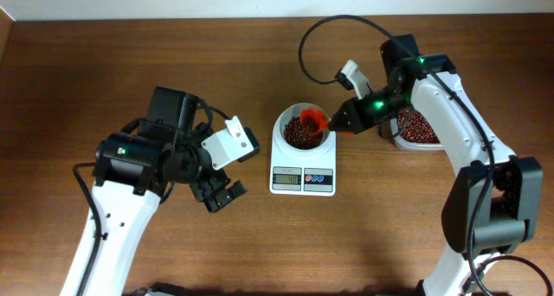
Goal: Scoop and weigh 50g on scale
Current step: 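Tilt the scoop slowly with the right gripper, trickling beans into the bowl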
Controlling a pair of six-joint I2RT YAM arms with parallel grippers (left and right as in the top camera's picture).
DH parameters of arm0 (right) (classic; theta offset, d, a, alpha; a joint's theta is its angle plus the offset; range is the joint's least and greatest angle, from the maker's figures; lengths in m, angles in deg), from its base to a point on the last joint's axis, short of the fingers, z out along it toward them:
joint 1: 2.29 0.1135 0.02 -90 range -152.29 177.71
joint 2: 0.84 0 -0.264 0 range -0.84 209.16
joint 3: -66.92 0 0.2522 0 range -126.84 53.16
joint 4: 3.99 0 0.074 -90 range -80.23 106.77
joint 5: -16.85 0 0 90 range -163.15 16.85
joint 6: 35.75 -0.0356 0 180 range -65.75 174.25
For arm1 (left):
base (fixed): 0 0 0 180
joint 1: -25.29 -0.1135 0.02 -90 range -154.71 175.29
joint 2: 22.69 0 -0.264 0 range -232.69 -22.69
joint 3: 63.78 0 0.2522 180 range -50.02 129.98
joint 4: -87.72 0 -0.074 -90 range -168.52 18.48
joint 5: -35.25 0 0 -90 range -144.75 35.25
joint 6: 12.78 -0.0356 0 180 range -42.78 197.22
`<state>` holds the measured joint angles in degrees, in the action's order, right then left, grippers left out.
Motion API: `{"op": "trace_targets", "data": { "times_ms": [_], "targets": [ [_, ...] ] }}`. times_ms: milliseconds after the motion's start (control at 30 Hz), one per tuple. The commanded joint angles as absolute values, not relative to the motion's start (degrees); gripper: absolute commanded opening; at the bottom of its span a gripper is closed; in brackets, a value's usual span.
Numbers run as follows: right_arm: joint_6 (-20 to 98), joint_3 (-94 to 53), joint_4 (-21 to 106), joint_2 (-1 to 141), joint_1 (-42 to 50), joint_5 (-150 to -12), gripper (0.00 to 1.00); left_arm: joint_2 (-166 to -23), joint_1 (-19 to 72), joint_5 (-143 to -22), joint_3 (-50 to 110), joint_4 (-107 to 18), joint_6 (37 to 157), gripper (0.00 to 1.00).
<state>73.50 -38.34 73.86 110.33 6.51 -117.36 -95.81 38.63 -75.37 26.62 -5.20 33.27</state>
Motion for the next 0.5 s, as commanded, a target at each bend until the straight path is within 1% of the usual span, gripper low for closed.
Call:
{"op": "trace_targets", "data": {
  "times_ms": [0, 33, 100, 133, 167, 200, 267, 300, 333, 367, 433, 467],
  "targets": [
    [77.7, -38.9, 76.6, 109.1, 6.7, -124.6, 0.04, -95.1, 38.2, -76.2, 27.4, -5.2, 32.7, 0.99],
    [71.1, -38.9, 75.8, 109.1, 6.7, -116.5, 0.04, -95.1, 38.2, -76.2, 27.4, -5.2, 32.7, 0.99],
    [75.1, -38.9, 75.5, 109.1, 6.7, -123.5, 0.04, -95.1, 38.2, -76.2, 27.4, -5.2, 32.7, 0.99],
    [69.7, -38.9, 74.8, 109.1, 6.7, -116.7, 0.04, -95.1, 38.2, -76.2, 27.4, -5.2, 32.7, 0.99],
    [70.4, -38.9, 74.9, 109.1, 6.7, -118.6, 0.04, -95.1, 38.2, -76.2, 27.4, -5.2, 32.7, 0.99],
    [73.6, -38.9, 74.7, 109.1, 6.7, -123.2, 0.04, -95.1, 38.2, -76.2, 27.4, -5.2, 32.7, 0.99],
    [67.2, -38.9, 71.8, 109.1, 6.6, -118.2, 0.04, -95.1, 38.2, -76.2, 27.4, -5.2, 32.7, 0.99],
    [70.4, -38.9, 71.8, 109.1, 6.7, -123.2, 0.04, -95.1, 38.2, -76.2, 27.4, -5.2, 32.7, 0.99],
    [71.9, -38.9, 71.8, 109.1, 6.7, -125.0, 0.04, -95.1, 38.2, -76.2, 27.4, -5.2, 32.7, 0.99],
    [66.0, -38.9, 71.4, 109.1, 6.7, -117.6, 0.04, -95.1, 38.2, -76.2, 27.4, -5.2, 32.7, 0.99],
    [69.8, -38.9, 71.3, 109.1, 6.7, -122.7, 0.04, -95.1, 38.2, -76.2, 27.4, -5.2, 32.7, 0.99],
    [65.0, -38.9, 70.8, 109.1, 6.7, -119.0, 0.04, -95.1, 38.2, -76.2, 27.4, -5.2, 32.7, 0.99]
  ]
}}
